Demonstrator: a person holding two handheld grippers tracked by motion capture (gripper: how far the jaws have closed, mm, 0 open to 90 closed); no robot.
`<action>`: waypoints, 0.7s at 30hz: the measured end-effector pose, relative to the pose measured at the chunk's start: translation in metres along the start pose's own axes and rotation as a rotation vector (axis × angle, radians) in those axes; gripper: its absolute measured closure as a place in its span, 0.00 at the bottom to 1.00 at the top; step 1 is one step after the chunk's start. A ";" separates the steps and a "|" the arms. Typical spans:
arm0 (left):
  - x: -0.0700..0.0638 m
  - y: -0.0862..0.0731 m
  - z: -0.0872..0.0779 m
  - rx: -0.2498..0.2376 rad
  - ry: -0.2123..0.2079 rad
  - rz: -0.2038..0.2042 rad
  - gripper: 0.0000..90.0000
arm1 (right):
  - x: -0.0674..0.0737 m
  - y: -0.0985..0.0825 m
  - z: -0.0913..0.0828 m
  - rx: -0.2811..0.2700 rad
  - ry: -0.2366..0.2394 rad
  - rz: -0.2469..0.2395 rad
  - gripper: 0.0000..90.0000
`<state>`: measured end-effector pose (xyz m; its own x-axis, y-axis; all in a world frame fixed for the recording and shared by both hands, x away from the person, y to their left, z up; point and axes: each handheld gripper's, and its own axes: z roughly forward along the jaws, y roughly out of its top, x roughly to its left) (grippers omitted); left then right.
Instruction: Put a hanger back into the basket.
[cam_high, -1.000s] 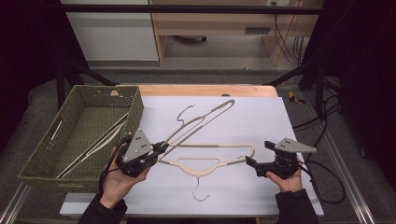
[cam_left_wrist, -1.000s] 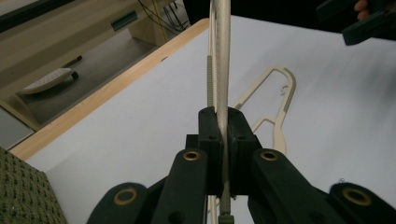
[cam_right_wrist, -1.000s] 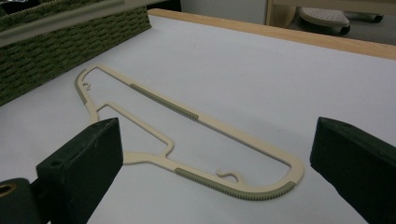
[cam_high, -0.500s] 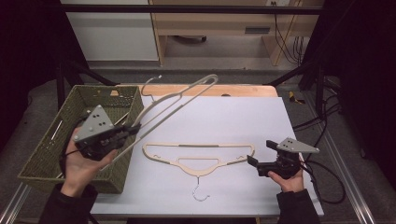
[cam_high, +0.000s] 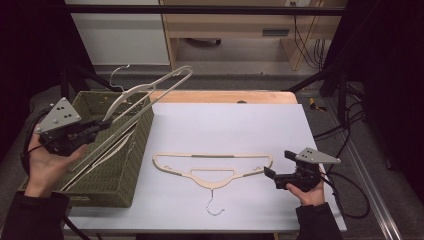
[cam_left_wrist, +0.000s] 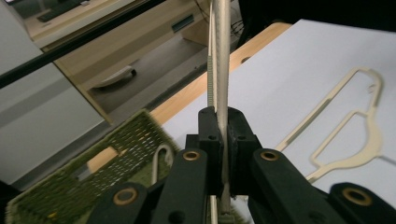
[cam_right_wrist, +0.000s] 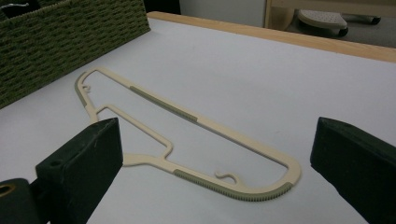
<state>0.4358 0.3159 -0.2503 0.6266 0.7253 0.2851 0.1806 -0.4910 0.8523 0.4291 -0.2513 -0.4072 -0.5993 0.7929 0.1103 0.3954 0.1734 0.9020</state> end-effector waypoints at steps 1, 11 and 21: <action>0.004 -0.005 0.000 0.002 0.005 -0.006 0.96 | 0.000 0.000 0.000 -0.001 0.002 0.005 0.03; 0.038 -0.049 -0.003 0.064 0.061 -0.039 0.96 | 0.000 -0.001 0.002 0.005 -0.001 0.007 0.03; 0.058 -0.080 -0.004 0.107 0.103 -0.048 0.96 | 0.001 0.000 0.001 0.000 0.009 0.001 0.02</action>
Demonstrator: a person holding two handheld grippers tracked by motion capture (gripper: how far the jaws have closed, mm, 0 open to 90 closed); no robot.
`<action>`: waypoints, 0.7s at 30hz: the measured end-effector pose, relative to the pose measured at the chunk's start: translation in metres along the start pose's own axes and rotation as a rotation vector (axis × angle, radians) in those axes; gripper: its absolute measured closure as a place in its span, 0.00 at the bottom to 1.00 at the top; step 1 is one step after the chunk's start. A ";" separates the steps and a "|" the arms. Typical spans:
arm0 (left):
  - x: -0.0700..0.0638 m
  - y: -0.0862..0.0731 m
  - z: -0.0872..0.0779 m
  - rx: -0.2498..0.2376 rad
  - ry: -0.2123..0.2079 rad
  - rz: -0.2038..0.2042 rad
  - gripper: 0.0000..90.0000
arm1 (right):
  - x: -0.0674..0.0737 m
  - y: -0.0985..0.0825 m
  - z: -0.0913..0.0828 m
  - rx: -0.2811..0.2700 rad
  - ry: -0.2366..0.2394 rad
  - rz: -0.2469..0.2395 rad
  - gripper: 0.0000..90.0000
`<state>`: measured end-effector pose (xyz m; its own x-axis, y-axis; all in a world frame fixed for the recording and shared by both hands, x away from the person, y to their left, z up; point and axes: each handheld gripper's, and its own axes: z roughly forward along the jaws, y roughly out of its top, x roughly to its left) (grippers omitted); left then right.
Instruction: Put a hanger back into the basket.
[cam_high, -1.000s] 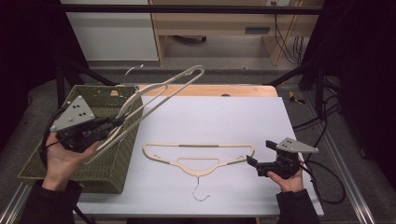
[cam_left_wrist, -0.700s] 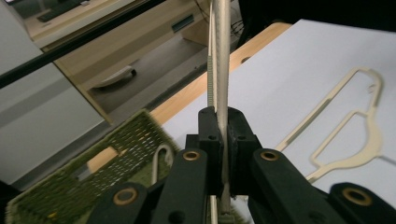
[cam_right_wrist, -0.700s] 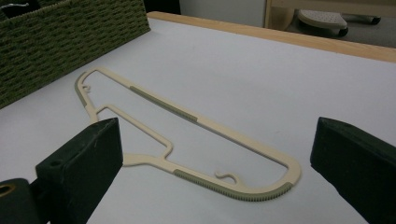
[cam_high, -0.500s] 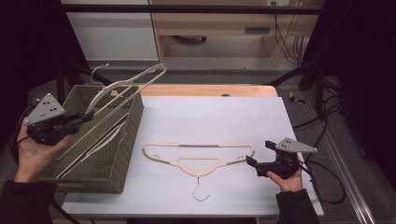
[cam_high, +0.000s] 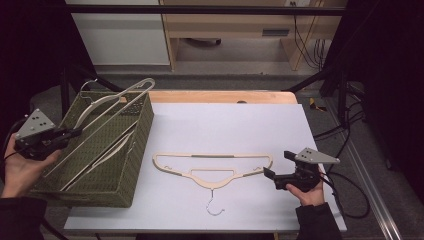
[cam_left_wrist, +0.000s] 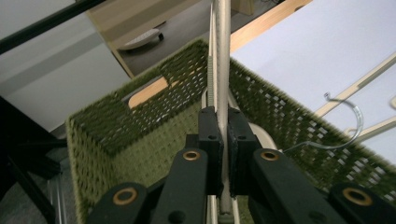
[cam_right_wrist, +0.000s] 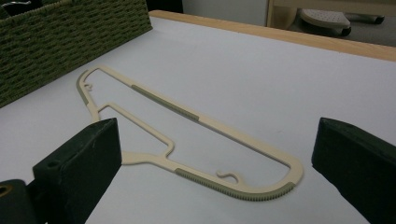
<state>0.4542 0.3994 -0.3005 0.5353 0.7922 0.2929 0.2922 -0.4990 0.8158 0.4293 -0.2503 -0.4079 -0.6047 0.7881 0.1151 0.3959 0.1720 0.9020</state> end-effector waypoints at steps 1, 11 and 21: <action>0.001 -0.003 0.000 0.016 0.002 -0.009 0.96 | 0.000 0.000 0.000 0.001 0.000 0.000 0.02; 0.010 -0.026 0.003 0.060 0.024 -0.027 0.96 | 0.000 0.000 0.000 0.004 0.001 -0.003 0.02; 0.005 -0.046 0.017 0.123 0.037 -0.013 0.96 | 0.000 -0.001 0.001 0.016 0.001 -0.008 0.02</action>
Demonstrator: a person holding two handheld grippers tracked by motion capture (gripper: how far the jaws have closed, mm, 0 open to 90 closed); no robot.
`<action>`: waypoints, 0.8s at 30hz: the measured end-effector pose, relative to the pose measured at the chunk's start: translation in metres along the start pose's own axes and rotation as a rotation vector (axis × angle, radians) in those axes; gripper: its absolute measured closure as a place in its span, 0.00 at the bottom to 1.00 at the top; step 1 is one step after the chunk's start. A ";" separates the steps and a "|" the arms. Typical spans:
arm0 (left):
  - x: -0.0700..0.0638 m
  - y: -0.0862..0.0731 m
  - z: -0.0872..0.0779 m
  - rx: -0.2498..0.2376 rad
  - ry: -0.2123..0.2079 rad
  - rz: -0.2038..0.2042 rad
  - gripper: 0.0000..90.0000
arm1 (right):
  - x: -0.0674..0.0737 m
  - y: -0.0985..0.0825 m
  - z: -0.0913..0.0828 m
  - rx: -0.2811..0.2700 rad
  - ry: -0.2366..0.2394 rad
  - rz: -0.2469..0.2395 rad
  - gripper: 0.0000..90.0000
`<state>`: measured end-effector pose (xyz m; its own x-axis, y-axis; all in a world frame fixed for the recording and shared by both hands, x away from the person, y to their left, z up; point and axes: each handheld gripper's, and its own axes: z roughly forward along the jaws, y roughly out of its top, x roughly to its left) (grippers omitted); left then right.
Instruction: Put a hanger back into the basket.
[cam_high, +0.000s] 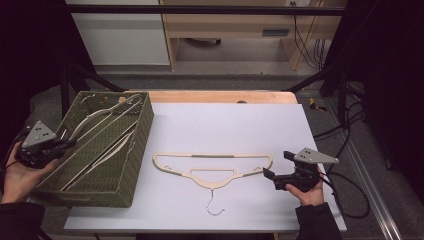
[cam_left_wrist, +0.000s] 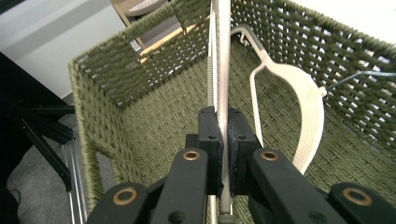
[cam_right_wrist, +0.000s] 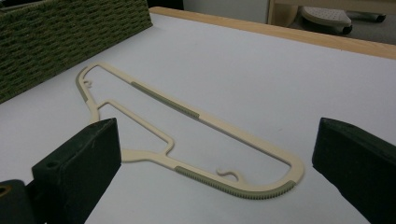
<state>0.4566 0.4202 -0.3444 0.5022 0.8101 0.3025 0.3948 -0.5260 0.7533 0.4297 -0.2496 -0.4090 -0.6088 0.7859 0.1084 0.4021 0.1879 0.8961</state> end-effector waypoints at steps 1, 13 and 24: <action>-0.001 -0.002 0.003 0.006 -0.002 0.002 0.96 | 0.001 0.000 0.000 -0.005 -0.001 0.007 0.02; -0.016 -0.016 0.031 0.107 0.006 0.064 0.96 | 0.001 0.000 0.002 0.005 0.000 -0.002 0.02; -0.019 -0.014 0.044 0.226 -0.014 0.095 0.94 | 0.001 -0.001 0.002 0.006 0.006 -0.010 0.02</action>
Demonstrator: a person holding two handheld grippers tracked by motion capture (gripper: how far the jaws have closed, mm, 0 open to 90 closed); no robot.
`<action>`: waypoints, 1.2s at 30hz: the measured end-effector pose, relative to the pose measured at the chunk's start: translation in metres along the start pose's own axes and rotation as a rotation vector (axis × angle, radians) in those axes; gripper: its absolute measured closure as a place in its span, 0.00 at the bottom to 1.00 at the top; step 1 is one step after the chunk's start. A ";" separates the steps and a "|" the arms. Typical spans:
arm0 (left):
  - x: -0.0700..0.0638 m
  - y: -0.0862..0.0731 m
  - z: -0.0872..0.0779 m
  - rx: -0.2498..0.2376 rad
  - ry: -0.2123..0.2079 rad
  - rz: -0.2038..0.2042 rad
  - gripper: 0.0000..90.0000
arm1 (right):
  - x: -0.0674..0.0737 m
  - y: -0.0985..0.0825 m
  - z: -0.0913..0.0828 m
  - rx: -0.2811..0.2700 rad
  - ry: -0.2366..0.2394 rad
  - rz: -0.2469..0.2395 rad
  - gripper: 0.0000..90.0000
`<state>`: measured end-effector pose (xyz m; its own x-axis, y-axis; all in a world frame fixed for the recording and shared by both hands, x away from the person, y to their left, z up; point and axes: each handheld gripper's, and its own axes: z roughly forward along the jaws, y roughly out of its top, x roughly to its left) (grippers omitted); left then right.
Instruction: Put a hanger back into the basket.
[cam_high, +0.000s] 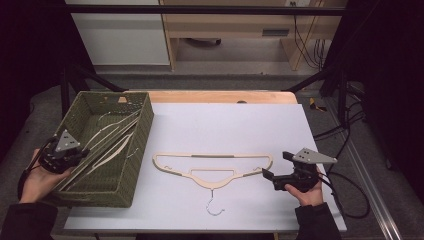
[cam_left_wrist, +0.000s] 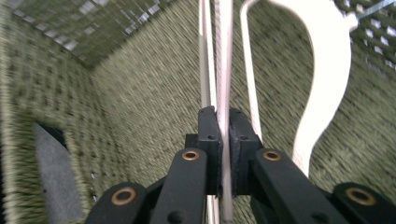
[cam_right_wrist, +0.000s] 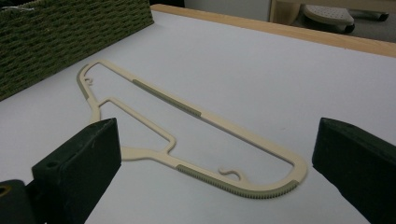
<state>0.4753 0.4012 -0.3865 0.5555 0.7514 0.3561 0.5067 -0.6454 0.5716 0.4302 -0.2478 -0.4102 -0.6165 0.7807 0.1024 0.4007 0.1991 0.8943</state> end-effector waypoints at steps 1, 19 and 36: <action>-0.001 0.001 0.002 0.029 0.000 0.011 0.94 | 0.000 0.000 0.000 0.000 0.000 0.000 0.02; -0.010 0.004 0.013 0.136 -0.107 0.113 0.76 | 0.000 0.000 0.000 0.001 0.001 -0.002 0.02; -0.011 0.008 0.002 0.063 -0.122 0.104 0.44 | 0.002 0.001 0.001 0.000 0.006 -0.002 0.02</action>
<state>0.4749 0.3872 -0.3870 0.6808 0.6605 0.3165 0.4807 -0.7290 0.4873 0.4300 -0.2457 -0.4099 -0.6215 0.7766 0.1034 0.3992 0.2004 0.8947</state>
